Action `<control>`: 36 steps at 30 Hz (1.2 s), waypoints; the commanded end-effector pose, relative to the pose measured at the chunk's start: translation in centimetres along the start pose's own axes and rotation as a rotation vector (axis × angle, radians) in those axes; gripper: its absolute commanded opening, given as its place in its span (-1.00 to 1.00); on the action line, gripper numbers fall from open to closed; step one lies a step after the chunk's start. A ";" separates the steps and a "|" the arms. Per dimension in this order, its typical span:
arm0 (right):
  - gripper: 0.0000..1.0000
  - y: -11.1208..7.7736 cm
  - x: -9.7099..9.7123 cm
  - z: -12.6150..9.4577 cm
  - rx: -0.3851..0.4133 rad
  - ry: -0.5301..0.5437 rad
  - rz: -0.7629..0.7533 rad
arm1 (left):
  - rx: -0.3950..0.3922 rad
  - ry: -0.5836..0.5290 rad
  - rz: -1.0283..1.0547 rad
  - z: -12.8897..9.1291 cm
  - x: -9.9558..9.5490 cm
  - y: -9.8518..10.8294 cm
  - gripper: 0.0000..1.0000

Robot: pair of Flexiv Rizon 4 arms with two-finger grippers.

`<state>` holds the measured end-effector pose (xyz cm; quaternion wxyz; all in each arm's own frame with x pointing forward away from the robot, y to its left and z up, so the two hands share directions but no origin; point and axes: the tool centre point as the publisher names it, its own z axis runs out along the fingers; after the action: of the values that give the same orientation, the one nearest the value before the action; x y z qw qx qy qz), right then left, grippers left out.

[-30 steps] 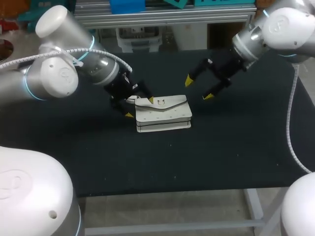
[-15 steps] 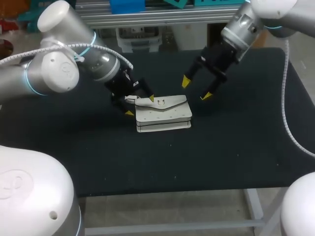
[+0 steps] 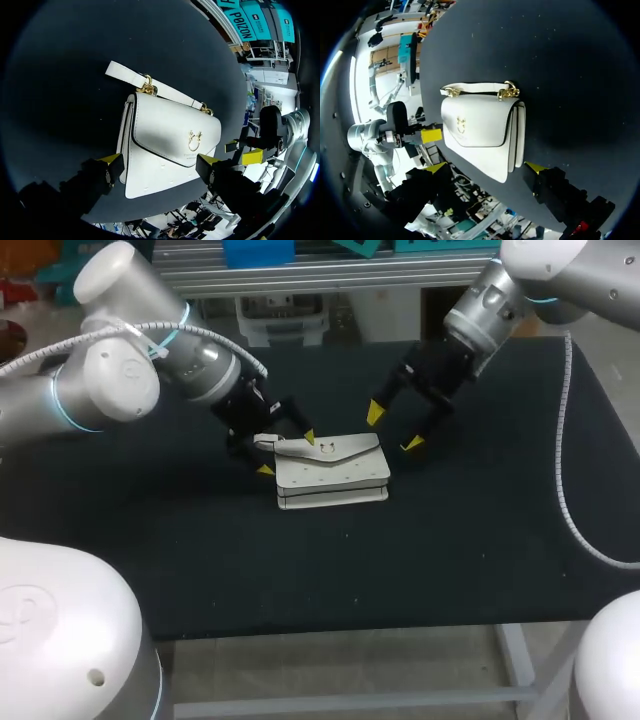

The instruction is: Pick up the bag, open it, inspect its contents, close it, and place it on the opposite side

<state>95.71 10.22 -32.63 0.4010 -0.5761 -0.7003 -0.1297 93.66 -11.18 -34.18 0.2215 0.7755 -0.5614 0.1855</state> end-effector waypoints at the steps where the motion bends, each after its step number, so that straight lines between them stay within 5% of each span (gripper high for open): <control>1: 1.00 1.0 -0.9 0.1 0.040 0.039 -0.006 | -0.019 0.037 -0.004 0.8 -0.6 -0.8 1.00; 14: 1.00 2.5 -1.1 1.0 0.012 0.066 -0.005 | -0.038 0.122 -0.064 1.3 -0.8 -2.4 1.00; 23: 0.71 3.3 -1.3 2.2 -0.064 0.091 -0.001 | -0.045 0.171 -0.068 1.4 -0.7 -2.4 0.87; 27: 0.80 3.7 -1.3 2.3 -0.091 0.092 0.010 | -0.038 0.184 -0.073 1.3 -0.8 -2.3 0.88; 36: 0.69 4.5 -1.0 2.9 -0.149 0.085 0.021 | -0.038 0.200 -0.071 1.3 -0.9 -2.2 0.56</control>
<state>99.19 12.40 -36.52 0.3958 -0.6014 -0.6659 -0.1954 95.69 -10.63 -35.77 0.2954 0.7696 -0.5134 0.2385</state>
